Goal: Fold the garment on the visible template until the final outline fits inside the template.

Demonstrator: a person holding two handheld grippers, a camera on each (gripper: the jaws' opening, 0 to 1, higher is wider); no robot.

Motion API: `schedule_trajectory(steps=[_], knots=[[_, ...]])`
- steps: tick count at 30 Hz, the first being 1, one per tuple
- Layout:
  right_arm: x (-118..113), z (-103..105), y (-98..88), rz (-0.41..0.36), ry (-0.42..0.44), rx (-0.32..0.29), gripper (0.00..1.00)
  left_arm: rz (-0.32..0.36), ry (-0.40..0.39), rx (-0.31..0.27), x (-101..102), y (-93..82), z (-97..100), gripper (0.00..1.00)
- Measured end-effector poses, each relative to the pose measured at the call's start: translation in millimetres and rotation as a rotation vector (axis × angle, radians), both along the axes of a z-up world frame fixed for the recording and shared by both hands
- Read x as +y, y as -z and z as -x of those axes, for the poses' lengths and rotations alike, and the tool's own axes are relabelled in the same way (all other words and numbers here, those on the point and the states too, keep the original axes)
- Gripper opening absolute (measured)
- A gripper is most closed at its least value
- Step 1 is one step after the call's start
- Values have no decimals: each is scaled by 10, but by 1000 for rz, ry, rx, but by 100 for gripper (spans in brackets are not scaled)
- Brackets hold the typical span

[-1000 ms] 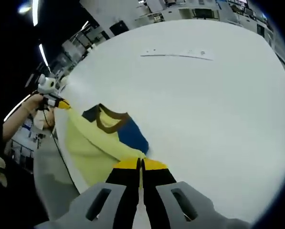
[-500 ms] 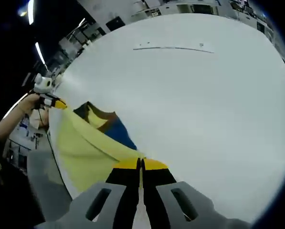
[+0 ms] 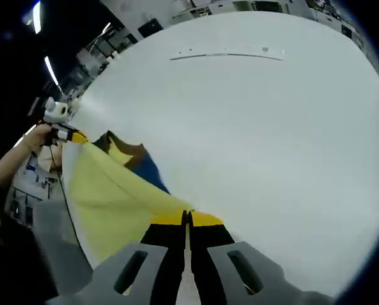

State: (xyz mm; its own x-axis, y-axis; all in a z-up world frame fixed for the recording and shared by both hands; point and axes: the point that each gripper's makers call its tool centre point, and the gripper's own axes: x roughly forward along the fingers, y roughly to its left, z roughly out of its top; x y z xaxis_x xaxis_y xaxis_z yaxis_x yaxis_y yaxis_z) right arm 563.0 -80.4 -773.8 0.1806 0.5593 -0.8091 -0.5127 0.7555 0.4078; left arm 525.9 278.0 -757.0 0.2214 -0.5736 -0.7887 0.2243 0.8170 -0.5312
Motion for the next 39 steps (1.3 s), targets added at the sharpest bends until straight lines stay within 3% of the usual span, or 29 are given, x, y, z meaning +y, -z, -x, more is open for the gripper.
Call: schedule_trajectory(steps=[16, 39], knots=[[10, -8, 78, -6, 5, 6, 2, -9, -3, 20, 8, 141, -43, 0], [-2, -25, 74, -8, 6, -44, 2, -19, -36, -7, 31, 105, -121, 1]])
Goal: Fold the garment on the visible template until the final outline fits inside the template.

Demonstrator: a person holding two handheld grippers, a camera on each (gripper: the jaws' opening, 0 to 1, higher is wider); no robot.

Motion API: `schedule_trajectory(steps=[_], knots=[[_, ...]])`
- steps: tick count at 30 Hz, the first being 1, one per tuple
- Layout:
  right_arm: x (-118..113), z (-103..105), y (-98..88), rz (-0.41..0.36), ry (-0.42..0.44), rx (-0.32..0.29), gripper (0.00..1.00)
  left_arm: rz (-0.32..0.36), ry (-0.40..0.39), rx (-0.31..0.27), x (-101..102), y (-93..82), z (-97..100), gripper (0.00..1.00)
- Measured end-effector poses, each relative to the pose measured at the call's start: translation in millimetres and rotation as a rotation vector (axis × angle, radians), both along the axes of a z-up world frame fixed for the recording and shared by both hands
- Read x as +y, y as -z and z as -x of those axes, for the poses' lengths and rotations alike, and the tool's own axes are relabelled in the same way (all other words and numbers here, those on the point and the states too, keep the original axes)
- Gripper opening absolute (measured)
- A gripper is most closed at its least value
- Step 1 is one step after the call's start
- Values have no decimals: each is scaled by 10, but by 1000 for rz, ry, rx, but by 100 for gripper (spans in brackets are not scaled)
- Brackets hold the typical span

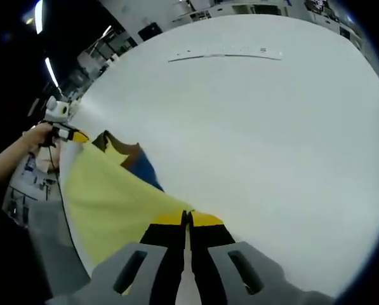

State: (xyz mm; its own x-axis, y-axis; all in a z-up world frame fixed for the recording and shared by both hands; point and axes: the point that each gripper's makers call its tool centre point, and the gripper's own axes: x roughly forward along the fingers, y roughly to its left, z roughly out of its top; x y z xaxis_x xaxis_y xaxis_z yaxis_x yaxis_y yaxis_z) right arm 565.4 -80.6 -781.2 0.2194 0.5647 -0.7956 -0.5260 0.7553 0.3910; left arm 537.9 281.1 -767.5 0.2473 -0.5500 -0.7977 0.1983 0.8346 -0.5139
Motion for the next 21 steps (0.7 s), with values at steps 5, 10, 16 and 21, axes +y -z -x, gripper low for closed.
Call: schedule_trajectory(steps=[5, 10, 16, 21], knots=[[-8, -23, -22, 10, -24, -45, 3, -30, -6, -12, 80, -4, -27, 0], [-84, -114, -85, 33, -14, -104, 1, -40, -1, -31, 83, -70, -19, 0], [-156, -109, -277, 54, 11, -172, 1, -56, 9, -90, 86, -201, -60, 0], [-158, -31, -460, 55, 2, -224, 4, -79, 29, -157, 76, -341, -79, 0]])
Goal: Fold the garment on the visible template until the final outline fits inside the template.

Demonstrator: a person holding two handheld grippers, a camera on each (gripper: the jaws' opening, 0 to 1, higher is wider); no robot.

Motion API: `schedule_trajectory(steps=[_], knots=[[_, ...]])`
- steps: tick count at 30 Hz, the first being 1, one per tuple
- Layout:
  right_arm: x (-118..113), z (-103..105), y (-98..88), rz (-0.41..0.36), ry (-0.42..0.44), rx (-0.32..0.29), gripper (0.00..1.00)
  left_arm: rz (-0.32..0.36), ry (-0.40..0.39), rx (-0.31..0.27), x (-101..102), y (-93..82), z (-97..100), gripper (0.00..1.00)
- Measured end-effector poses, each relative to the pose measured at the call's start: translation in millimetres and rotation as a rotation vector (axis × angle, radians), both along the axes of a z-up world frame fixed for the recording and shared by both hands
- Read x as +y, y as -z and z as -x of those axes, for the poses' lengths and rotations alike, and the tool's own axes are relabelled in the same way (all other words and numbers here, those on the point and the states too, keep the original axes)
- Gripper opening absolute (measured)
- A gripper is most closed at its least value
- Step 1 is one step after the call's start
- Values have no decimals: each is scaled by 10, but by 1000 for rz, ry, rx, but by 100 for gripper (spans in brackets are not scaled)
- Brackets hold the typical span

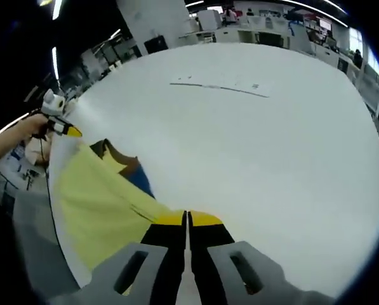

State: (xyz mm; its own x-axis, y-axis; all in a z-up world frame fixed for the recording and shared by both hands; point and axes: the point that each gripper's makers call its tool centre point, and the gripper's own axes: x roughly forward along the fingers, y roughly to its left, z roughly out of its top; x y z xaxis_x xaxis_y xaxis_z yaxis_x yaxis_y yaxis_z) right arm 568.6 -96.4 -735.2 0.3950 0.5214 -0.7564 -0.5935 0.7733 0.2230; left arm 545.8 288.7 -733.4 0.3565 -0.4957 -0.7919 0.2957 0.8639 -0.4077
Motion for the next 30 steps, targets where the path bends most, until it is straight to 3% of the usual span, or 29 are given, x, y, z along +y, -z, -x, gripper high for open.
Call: schedule_trajectory(steps=[3, 5, 11, 20, 30], knots=[[-36, 4, -163, 24, 1, -82, 9, -40, 40, -128, 9, -172, -75, 0], [-58, 28, -253, 26, 15, -112, 12, -57, 49, -182, 22, -255, -89, 0], [-45, 208, -490, -13, 25, -150, 26, -68, 46, -259, 43, -449, 19, 5], [-104, 481, -800, -47, 55, -202, 36, -91, 50, -393, 61, -800, 164, 19], [-135, 711, -1239, -110, 96, -307, 49, -100, 24, -539, 109, -1252, 372, 37]])
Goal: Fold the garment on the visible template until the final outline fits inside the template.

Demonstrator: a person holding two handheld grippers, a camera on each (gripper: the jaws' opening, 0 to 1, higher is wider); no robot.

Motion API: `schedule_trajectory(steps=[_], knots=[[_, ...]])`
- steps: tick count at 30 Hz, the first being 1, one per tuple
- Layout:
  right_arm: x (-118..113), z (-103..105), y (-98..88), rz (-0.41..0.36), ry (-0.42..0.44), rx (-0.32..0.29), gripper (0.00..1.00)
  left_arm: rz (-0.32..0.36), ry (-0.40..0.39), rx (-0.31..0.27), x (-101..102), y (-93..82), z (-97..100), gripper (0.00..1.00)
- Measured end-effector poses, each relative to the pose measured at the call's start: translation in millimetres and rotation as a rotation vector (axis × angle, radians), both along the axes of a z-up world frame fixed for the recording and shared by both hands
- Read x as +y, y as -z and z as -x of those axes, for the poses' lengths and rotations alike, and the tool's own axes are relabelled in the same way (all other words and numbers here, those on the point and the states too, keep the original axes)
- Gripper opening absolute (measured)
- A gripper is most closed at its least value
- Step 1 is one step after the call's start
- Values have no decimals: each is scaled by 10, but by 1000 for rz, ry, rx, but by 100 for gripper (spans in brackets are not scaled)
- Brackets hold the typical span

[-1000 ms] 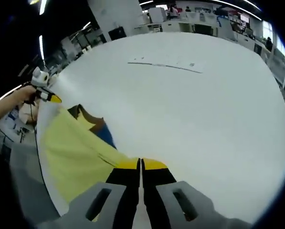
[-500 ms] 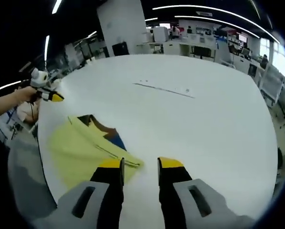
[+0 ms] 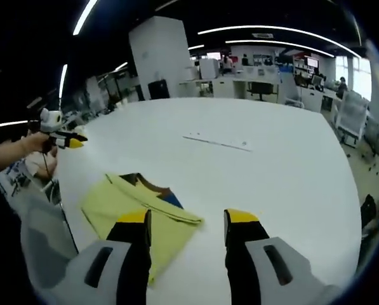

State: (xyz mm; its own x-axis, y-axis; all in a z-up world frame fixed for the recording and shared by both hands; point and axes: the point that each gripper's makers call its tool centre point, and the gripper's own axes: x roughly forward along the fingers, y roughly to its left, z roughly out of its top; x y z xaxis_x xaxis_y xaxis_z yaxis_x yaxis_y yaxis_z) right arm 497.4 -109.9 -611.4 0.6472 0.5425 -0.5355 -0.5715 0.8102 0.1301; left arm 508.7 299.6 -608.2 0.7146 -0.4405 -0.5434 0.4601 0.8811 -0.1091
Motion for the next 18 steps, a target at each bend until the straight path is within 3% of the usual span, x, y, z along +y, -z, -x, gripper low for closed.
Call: schedule_trajectory(steps=[9, 18], knots=[[9, 245, -332, 0, -16, -124, 66, -24, 0, -91, 21, -296, 292, 51], [-67, 478, -495, -21, 11, -166, 75, -39, 2, -167, 0, -592, 565, 64]])
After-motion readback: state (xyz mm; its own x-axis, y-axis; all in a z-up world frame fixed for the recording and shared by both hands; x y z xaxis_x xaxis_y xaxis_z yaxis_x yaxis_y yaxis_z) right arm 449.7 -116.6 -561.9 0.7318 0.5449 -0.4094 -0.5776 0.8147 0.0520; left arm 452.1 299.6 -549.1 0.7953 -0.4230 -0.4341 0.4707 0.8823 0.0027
